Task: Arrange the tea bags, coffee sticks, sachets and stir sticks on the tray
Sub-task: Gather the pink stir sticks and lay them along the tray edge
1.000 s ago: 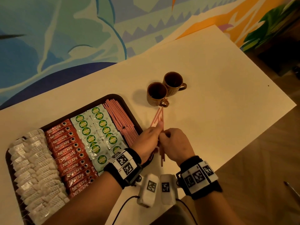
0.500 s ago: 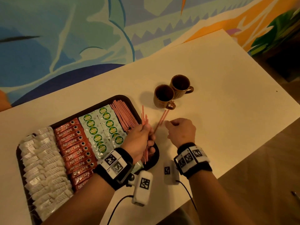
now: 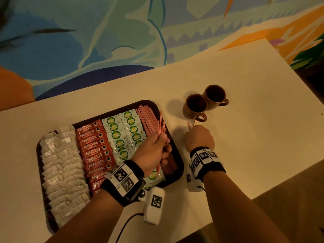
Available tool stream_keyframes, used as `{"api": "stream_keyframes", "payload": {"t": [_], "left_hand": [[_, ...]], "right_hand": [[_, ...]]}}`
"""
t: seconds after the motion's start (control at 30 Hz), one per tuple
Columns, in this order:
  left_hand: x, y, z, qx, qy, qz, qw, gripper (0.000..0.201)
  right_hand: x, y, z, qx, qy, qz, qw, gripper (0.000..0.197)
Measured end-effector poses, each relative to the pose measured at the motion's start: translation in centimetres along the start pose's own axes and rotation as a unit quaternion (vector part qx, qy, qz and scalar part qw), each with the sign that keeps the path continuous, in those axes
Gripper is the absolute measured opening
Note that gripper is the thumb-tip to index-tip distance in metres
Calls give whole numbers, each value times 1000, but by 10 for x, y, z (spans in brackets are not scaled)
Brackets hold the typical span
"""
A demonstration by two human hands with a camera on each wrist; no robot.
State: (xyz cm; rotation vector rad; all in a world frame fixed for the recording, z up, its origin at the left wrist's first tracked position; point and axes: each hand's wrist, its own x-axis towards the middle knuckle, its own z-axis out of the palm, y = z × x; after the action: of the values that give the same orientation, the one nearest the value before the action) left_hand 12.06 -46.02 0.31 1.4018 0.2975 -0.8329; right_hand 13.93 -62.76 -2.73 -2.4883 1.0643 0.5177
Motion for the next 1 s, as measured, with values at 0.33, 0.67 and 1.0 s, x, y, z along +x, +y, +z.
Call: {"api": "stream_keyframes", "payload": {"t": [0.33,0.67,1.0], "left_hand": [[-4,-5,11,27,-21,-7,999,26],[-11,-9,25,-68,-47,-53,995,56],[-29,-8,-5,-40,57,27,997,37]], "right_hand": [[-23,34,-2,30,-43,-5,999,18],[-96,16,-24,193,-118,-152,962,29],[-132,8,-16,227,-61,-199,951,9]]}}
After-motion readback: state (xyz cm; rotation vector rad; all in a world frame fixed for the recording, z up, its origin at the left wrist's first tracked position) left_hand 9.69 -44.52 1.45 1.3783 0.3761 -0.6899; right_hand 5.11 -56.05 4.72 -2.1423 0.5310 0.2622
